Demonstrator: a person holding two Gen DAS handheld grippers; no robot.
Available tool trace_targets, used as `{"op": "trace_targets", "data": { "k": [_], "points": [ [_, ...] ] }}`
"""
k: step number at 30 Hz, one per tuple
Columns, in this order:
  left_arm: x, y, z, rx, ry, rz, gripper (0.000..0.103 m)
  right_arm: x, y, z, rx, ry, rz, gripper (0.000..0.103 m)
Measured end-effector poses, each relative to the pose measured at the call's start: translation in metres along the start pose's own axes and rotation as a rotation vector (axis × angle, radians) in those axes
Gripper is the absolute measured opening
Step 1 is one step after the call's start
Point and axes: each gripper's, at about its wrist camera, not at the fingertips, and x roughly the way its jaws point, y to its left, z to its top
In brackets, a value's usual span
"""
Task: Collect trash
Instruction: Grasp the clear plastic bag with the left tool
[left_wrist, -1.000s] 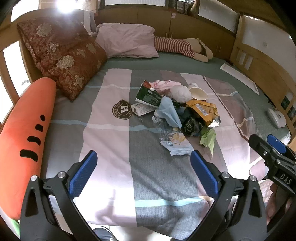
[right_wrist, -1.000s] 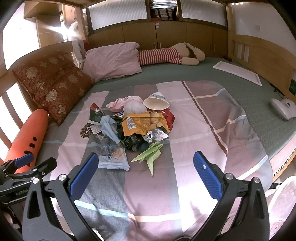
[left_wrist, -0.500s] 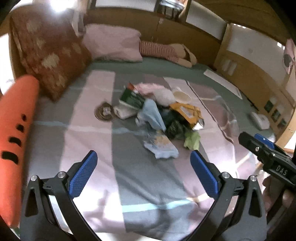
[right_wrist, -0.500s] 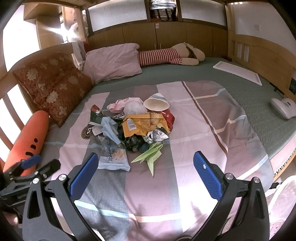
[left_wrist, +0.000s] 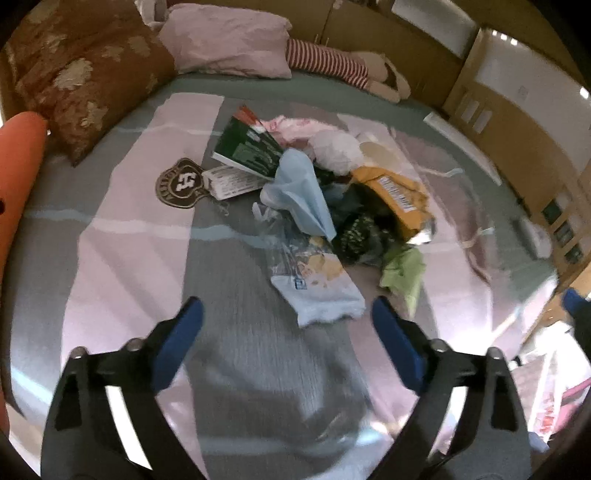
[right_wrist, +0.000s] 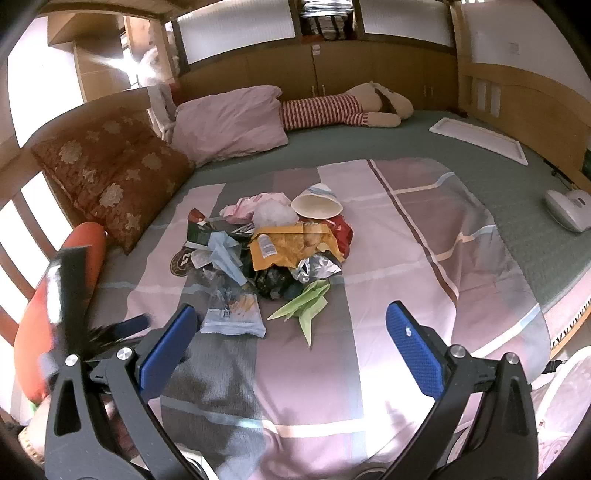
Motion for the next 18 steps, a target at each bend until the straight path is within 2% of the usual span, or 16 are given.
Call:
{"op": "trace_targets", "data": {
  "k": [2,6,7,8,9,10,11,15,18],
  "points": [
    [0.021,0.0,0.003,-0.026,0.048,-0.018,0.074,0.0,-0.001,0.0,0.011,0.003,0.0,0.101],
    [0.054,-0.001,0.006,-0.062,0.123,-0.054,0.065,0.003,-0.005,0.001,0.021,0.014,0.003,0.101],
    [0.061,-0.002,0.007,-0.058,0.137,-0.062,0.056,0.003,-0.005,0.001,0.017,0.017,0.003,0.101],
    [0.067,-0.002,0.008,-0.052,0.15,-0.065,0.043,0.004,-0.004,0.0,0.013,0.019,0.003,0.101],
    [0.07,-0.001,0.008,-0.05,0.155,-0.061,0.037,0.005,-0.003,0.0,0.008,0.023,0.002,0.1],
    [0.072,0.002,0.009,-0.057,0.157,-0.063,0.023,0.006,-0.002,0.0,0.003,0.027,0.001,0.101],
    [0.071,0.006,0.01,-0.065,0.158,-0.078,0.017,0.008,0.0,0.0,-0.004,0.031,-0.001,0.101],
    [0.043,0.019,0.02,-0.083,0.125,-0.108,0.01,0.01,0.006,0.002,-0.047,0.03,-0.019,0.1],
    [-0.005,0.023,0.033,-0.019,0.012,-0.09,0.01,0.016,0.016,0.012,-0.11,0.018,-0.029,0.1]
  ]
}}
